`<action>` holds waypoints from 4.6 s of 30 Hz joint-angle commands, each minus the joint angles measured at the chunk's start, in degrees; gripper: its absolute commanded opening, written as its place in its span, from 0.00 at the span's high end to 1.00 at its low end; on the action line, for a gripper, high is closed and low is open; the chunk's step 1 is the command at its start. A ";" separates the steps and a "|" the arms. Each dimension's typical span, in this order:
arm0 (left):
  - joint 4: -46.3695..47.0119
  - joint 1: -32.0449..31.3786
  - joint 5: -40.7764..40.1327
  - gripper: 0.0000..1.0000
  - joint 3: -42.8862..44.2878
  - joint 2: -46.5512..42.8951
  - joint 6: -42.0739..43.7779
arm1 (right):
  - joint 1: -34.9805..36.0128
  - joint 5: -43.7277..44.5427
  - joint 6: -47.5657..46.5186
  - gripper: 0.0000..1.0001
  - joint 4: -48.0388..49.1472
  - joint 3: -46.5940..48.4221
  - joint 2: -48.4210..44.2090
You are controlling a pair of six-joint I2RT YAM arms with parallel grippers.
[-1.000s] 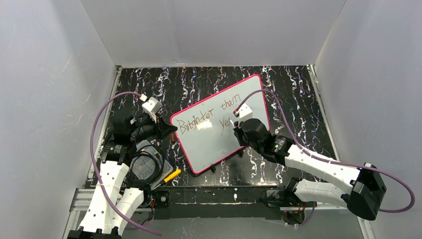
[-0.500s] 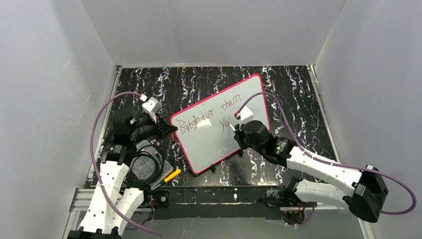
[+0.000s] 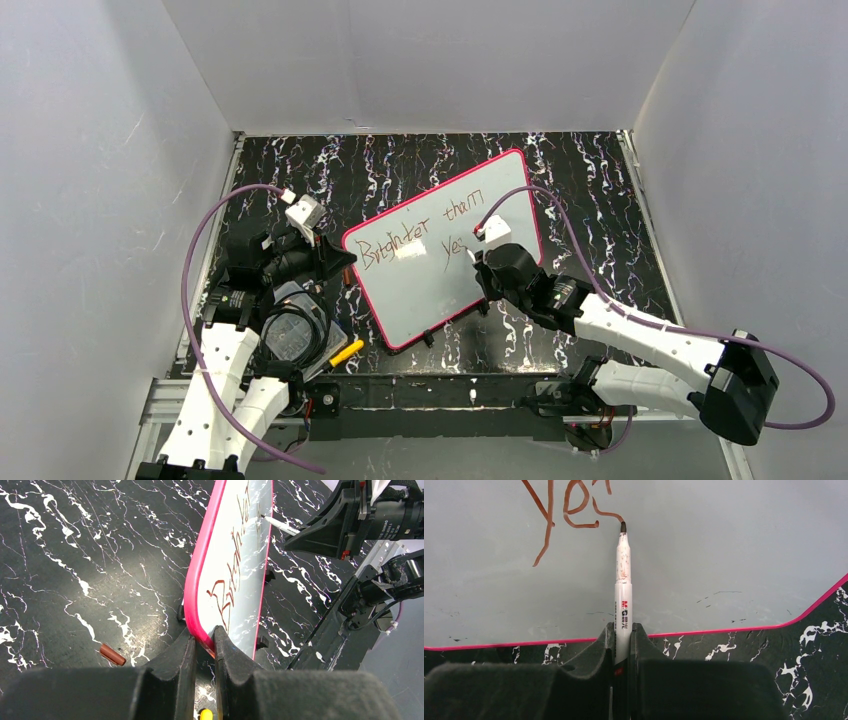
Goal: Write a sentence on the whiteboard
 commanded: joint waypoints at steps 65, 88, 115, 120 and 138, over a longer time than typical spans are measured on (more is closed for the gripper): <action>-0.34 -0.24 -0.52 1.00 -1.05 0.13 4.60 | -9.28 -7.93 -2.27 0.99 3.52 2.57 -0.63; -0.34 -0.25 -0.42 1.00 -1.07 -0.05 4.45 | -9.42 -11.82 -5.82 0.99 6.30 5.03 -0.35; -0.16 -0.25 -0.01 1.00 -1.14 -0.32 4.21 | -8.36 -13.55 1.39 0.99 -0.90 -2.36 -3.60; -0.16 -0.25 -0.01 1.00 -1.14 -0.40 4.20 | -8.40 -9.18 0.96 0.99 -0.70 -0.68 -3.07; -0.16 -0.25 -0.09 1.00 -1.14 -0.14 4.19 | -8.34 -9.58 -1.85 0.99 3.85 0.55 -4.17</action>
